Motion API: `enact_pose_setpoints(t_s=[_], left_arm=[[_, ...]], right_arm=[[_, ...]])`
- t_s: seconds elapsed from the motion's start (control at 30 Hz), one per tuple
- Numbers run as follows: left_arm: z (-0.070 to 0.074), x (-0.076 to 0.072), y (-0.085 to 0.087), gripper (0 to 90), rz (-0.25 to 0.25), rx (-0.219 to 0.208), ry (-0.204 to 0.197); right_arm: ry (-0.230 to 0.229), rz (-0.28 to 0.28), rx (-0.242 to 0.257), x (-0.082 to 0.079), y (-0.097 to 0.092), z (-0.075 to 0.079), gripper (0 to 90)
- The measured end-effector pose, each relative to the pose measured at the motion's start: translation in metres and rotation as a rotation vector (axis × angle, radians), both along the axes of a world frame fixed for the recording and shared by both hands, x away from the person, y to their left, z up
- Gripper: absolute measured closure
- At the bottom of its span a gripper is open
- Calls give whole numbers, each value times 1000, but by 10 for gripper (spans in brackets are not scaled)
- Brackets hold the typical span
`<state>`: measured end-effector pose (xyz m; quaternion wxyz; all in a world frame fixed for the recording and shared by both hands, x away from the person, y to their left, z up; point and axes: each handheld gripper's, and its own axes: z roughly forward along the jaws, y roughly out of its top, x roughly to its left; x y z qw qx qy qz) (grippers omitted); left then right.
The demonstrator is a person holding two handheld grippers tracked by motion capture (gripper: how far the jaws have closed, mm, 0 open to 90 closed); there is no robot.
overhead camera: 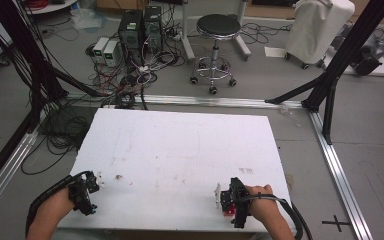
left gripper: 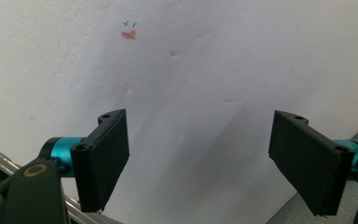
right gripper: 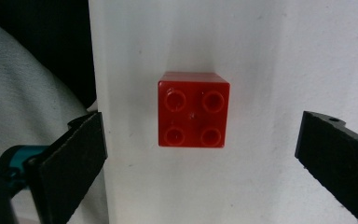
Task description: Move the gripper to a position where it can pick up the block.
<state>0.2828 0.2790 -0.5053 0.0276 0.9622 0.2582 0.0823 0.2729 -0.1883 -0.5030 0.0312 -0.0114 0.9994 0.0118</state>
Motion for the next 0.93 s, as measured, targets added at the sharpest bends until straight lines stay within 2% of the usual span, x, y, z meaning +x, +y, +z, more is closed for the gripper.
enact_pose_setpoints(t_s=[0.57,0.93], left_arm=[[0,0,0,204,5,-6,-5],[0,1,0,204,3,-9,1]], right_arm=[[12,-6,9,-3,5,-17,13],[12,-10,7,-3,6,-19,13]])
